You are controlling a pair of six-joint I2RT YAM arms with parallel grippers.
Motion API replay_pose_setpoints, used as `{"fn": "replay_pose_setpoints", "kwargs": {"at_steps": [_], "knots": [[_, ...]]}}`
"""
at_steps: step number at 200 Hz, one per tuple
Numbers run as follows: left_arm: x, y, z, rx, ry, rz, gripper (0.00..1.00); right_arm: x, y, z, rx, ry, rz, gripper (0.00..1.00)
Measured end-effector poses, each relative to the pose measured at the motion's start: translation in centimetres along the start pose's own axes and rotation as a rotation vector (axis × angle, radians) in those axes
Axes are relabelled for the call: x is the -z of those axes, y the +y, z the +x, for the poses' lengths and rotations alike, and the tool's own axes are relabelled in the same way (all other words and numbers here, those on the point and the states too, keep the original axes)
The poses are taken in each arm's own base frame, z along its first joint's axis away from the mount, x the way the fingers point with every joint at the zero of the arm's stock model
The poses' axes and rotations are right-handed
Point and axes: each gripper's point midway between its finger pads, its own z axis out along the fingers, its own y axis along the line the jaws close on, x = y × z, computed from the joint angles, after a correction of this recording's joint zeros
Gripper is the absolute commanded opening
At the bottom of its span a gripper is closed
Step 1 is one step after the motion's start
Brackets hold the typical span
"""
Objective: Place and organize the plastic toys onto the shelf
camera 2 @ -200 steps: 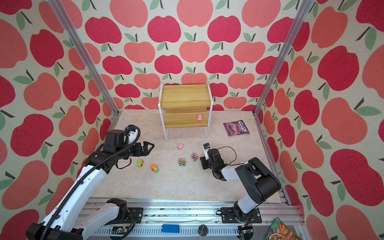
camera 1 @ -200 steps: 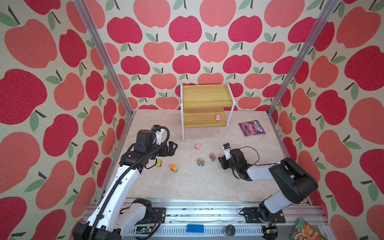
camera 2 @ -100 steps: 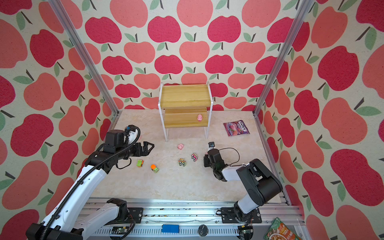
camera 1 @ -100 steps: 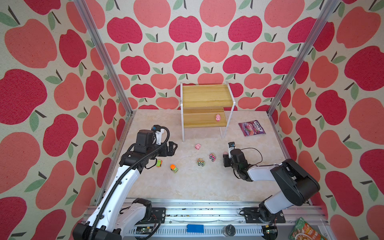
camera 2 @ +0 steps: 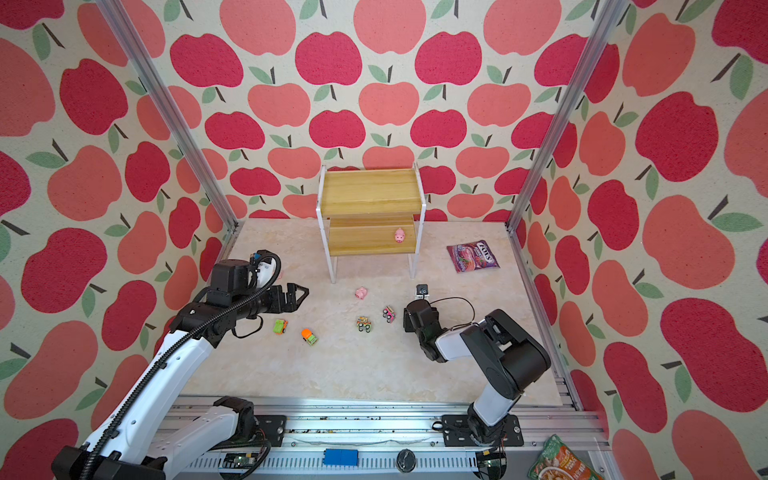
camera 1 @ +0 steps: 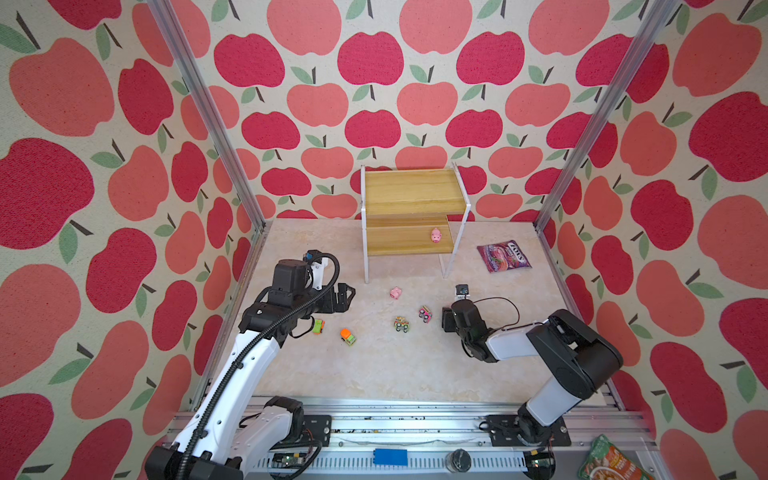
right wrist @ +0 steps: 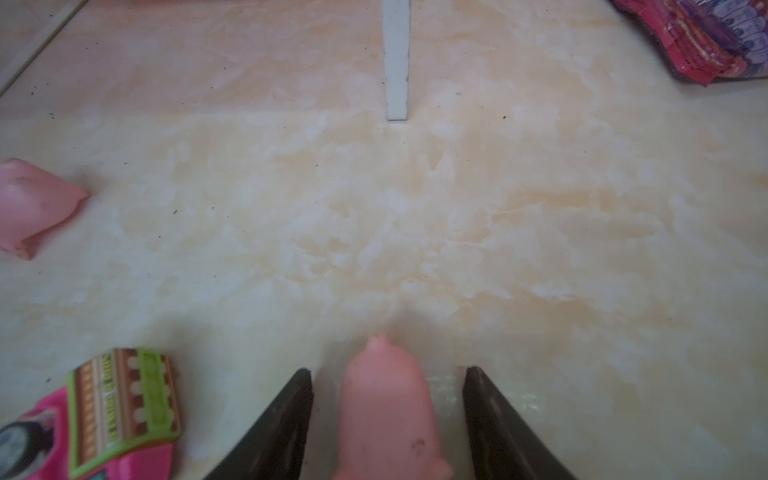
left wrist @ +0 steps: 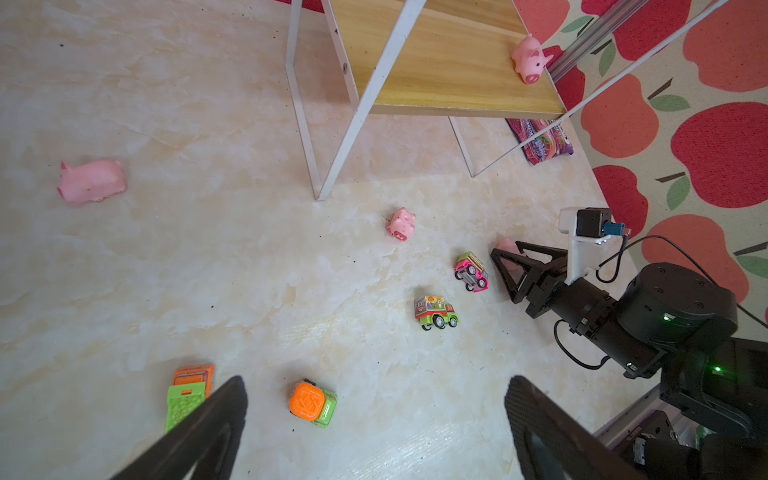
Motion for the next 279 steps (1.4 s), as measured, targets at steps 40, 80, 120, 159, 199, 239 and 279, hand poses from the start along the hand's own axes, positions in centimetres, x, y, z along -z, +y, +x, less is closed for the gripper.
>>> {"fn": "replay_pose_setpoints", "kwargs": {"at_steps": [40,80,120,159,199,239,279], "knots": [[0.0,0.0,0.0,0.0,0.0,0.0,0.99,0.8,-0.1,0.6,0.054,-0.026,-0.057,0.64],[0.0,0.0,0.0,0.0,0.0,0.001,0.99,1.0,0.0,0.2,0.065,-0.066,-0.104,0.53],[0.0,-0.1,0.0,0.0,0.001,0.003,0.99,0.8,1.0,-0.4,0.078,-0.103,-0.151,0.4],[0.0,-0.1,0.0,0.0,0.001,0.003,0.99,1.0,1.2,-0.7,0.091,-0.108,-0.166,0.31],[0.0,-0.1,0.0,0.0,0.001,0.003,0.99,3.3,1.6,-3.9,0.094,-0.183,-0.189,0.3],[0.0,-0.1,0.0,0.0,0.002,0.008,0.99,6.7,2.7,-7.7,0.116,-0.255,-0.259,0.3],[0.0,-0.3,0.1,0.0,0.004,0.015,0.99,9.2,4.3,-11.3,0.144,-0.268,-0.33,0.31]]}}
